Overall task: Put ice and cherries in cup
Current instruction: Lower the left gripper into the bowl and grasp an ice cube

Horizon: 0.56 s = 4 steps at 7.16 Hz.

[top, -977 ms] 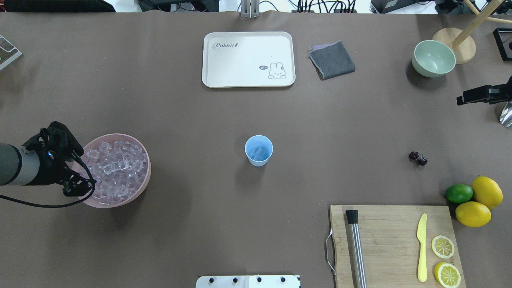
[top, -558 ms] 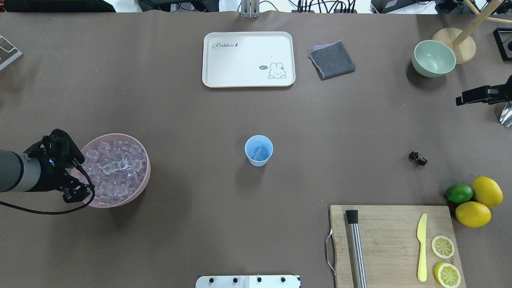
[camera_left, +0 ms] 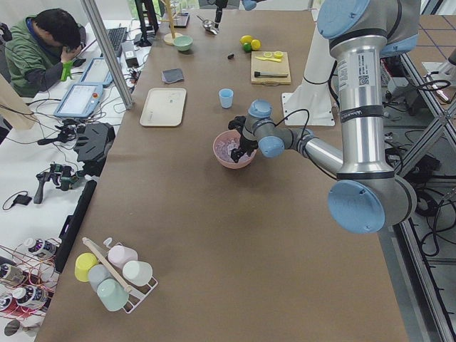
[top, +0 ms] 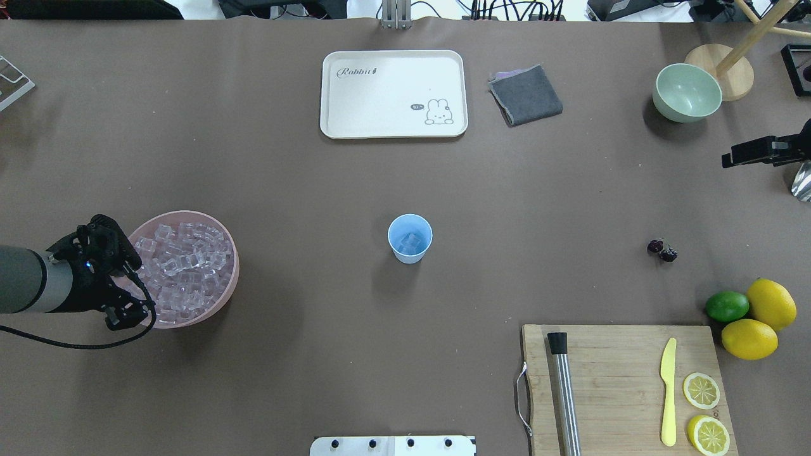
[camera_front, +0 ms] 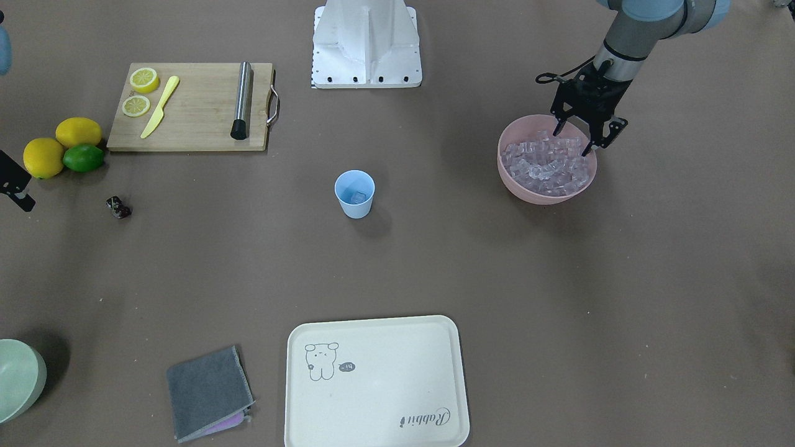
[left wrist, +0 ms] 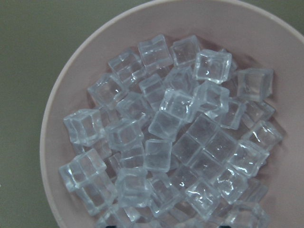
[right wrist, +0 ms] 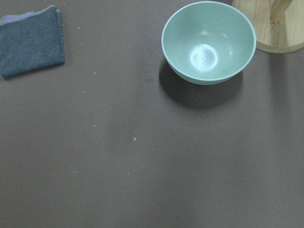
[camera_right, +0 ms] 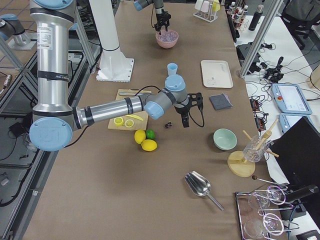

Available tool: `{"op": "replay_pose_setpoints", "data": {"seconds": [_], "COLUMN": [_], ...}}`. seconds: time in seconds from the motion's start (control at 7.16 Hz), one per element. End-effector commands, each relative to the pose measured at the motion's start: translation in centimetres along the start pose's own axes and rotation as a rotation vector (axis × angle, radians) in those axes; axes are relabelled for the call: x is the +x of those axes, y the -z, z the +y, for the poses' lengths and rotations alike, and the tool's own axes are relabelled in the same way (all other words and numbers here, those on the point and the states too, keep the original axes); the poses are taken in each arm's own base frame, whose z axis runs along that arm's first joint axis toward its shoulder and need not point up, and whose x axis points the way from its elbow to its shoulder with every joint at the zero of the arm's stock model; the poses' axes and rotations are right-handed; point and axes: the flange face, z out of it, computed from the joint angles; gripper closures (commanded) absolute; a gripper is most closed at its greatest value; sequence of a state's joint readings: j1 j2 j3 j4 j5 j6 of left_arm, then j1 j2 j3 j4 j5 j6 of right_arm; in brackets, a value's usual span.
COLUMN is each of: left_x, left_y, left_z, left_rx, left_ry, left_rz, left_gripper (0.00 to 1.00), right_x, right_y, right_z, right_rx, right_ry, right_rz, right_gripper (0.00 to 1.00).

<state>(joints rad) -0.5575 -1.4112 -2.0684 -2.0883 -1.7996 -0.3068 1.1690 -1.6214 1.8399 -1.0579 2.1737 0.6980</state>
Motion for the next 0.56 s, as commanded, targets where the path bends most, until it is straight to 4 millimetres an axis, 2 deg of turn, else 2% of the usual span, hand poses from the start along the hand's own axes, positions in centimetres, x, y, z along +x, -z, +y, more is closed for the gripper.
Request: {"op": "replay_pose_setpoints", "data": {"seconds": [0.0,0.28,0.42], "left_x": [0.36,0.56,0.56], "left_y": [-0.7,-0.67,-0.68], "left_z": [0.13,-0.09,-0.07], "left_rx": [-0.031,-0.031,-0.033], "left_ry": [-0.007,-0.009,-0.009], "left_rz": [-0.034,-0.035,-0.036], "left_gripper": [0.24,0.26,0.34], "right_x": [0.11,0.18,0.18], "right_y": [-0.13,-0.18,-0.18], "right_z": [0.03,0.03,0.03], "right_rx": [-0.003,-0.003,-0.003], "right_ry": [-0.002,-0.002,-0.002], "right_rz": [0.0,0.002,0.002], "right_gripper": [0.0,0.0,0.0]}}
